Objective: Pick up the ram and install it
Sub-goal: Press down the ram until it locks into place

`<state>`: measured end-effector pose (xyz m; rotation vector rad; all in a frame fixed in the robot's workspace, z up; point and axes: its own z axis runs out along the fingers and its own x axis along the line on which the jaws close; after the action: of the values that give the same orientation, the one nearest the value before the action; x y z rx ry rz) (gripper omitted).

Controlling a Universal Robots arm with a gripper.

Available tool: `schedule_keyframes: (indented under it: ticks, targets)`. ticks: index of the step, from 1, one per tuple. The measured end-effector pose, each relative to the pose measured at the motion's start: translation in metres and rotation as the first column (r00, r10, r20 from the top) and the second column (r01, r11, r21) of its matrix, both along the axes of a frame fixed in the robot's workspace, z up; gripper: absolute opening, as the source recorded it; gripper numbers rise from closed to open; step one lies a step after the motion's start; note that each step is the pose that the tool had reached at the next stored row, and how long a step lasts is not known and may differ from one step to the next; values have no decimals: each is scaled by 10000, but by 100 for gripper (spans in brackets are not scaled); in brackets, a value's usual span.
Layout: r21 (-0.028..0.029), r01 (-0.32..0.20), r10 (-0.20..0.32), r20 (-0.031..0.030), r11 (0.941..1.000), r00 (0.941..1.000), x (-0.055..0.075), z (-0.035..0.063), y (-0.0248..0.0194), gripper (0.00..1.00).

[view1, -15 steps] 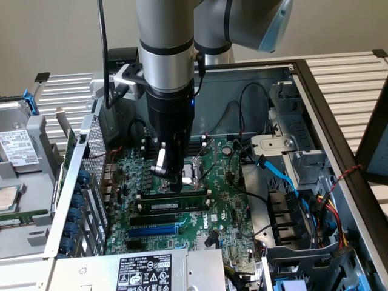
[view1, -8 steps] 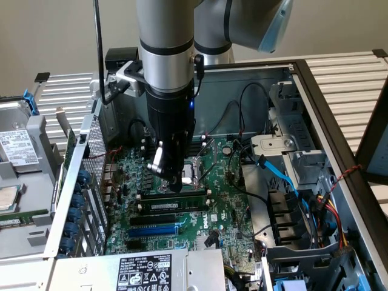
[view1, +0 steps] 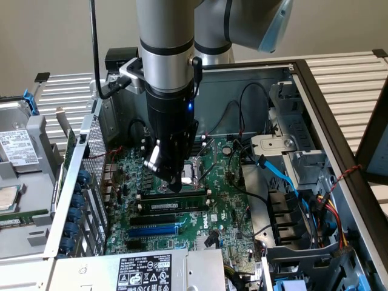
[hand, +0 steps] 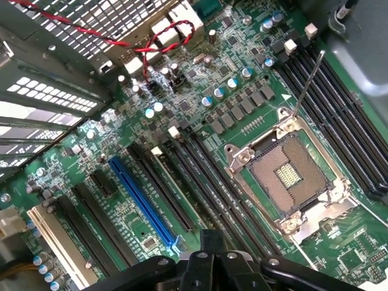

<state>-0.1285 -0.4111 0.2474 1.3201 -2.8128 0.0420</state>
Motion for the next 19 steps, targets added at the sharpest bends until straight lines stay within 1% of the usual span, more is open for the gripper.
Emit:
schedule_keyframes:
  ticks: [2, 5, 9, 12, 14, 16, 19]
  targets:
    - [1, 310, -310, 0, 9995, 9995, 0, 0, 0, 10]
    - [1, 769, -769, 1, 9970, 9970, 0, -1, 0, 10]
    - [1, 1413, -1413, 0, 9900, 9900, 0, 0, 0, 10]
    - [0, 1886, -1886, 0, 9821, 9821, 0, 0, 0, 10]
    - [0, 2203, -2203, 0, 9754, 9754, 0, 0, 0, 10]
    - [0, 2518, -2518, 0, 9678, 9678, 0, 0, 0, 10]
    - [0, 2979, -2979, 0, 9546, 9546, 0, 0, 0, 10]
